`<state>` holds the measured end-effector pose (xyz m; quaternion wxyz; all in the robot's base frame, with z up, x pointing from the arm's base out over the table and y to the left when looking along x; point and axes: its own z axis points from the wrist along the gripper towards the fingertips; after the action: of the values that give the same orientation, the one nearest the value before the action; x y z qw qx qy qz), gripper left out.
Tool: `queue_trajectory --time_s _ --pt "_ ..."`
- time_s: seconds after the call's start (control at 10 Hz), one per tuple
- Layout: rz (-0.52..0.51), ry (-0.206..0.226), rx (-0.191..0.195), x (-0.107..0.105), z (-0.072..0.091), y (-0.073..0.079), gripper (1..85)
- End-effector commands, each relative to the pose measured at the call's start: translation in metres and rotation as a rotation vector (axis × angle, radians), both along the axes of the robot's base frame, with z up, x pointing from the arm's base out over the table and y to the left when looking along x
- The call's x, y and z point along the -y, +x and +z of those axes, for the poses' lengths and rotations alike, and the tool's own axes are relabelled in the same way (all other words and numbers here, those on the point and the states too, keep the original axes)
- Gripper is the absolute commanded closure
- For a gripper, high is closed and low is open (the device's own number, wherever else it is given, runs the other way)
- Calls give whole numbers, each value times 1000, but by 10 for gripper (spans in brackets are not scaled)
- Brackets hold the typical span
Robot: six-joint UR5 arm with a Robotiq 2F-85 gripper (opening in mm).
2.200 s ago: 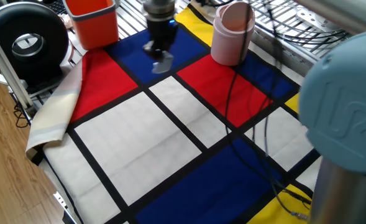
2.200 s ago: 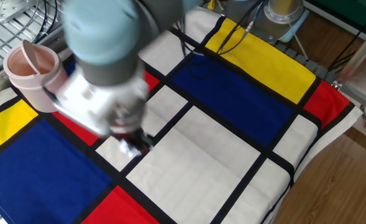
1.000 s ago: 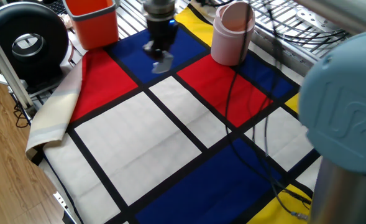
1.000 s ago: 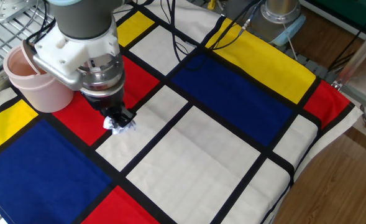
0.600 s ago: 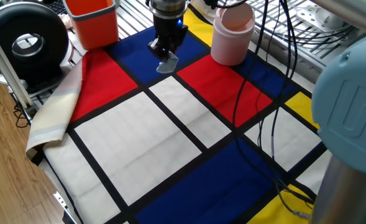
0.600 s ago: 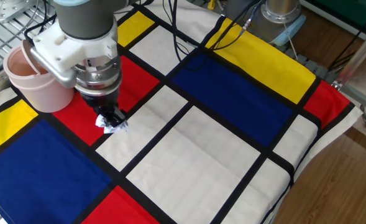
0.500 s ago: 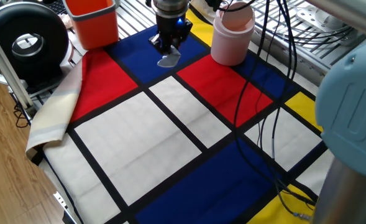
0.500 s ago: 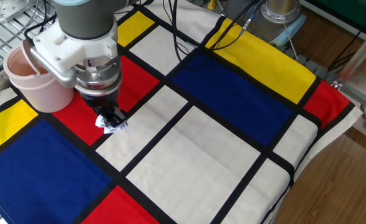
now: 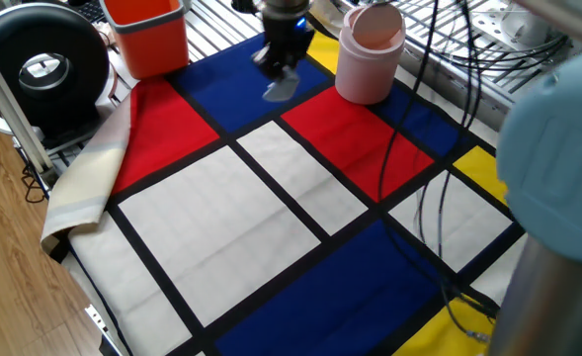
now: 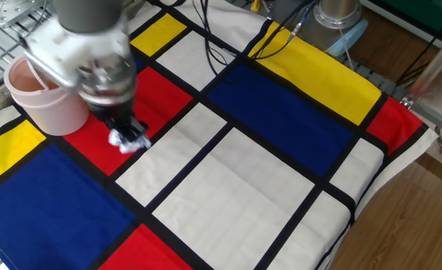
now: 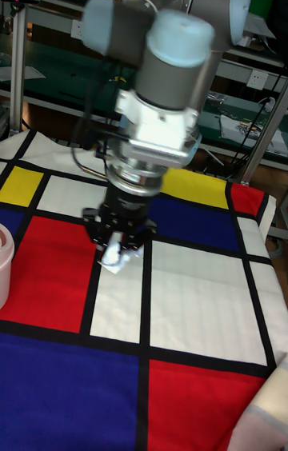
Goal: Put the garbage in the trash can
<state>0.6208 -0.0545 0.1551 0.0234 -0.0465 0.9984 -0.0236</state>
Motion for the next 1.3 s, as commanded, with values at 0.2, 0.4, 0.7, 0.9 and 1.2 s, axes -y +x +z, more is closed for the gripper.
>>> queue_trajectory --time_s 0.2,0.4,0.7,0.9,1.2 --pt "102 -6 -11 81 26 -9 847" --pt "108 -12 -7 81 22 -7 847" --pt "37 51 -28 64 21 -12 847" --pt "-72 39 8 68 21 -4 847" --pt "-197 -6 68 83 23 10 847"
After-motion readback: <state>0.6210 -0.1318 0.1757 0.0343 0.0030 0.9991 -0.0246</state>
